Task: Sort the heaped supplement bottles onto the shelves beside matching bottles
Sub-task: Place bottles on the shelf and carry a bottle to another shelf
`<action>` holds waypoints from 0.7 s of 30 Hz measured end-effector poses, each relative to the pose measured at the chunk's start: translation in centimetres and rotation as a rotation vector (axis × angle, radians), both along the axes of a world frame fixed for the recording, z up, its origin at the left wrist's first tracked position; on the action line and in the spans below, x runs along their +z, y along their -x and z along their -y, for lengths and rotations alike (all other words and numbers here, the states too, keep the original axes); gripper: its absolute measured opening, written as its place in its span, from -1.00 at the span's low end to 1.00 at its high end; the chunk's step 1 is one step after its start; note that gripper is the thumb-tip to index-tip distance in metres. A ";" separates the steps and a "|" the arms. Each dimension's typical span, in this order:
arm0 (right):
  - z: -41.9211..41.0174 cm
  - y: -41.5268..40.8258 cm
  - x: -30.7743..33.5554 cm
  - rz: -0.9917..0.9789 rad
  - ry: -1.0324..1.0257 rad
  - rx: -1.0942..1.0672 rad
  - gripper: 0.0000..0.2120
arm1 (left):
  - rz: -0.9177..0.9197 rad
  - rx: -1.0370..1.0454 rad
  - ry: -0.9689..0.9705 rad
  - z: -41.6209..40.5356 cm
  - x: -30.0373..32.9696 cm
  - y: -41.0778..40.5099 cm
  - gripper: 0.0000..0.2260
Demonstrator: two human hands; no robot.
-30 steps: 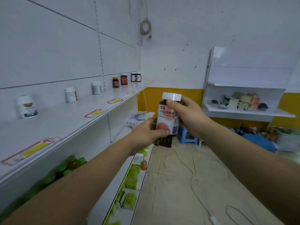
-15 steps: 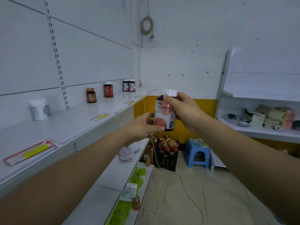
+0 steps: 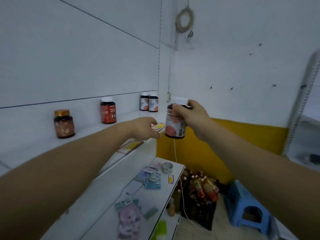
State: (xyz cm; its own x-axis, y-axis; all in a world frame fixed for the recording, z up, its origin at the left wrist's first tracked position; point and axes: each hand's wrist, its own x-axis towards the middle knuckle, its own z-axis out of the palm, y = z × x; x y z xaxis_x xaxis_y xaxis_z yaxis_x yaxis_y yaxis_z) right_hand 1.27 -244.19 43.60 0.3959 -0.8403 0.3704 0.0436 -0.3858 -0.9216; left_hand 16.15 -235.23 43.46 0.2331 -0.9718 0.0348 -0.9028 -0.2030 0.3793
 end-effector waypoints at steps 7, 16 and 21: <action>16.9 -6.6 -0.3 -0.021 0.026 0.122 -0.59 | 0.140 0.200 -0.138 15.2 -1.7 -5.0 -0.41; 34.9 -13.4 -1.9 -0.136 0.054 0.365 -0.61 | 0.121 0.533 -0.302 29.2 -3.1 -8.5 -0.31; 40.4 -17.1 -2.4 -0.148 0.094 0.454 -0.51 | 0.149 0.595 -0.408 32.0 -4.1 -9.8 -0.26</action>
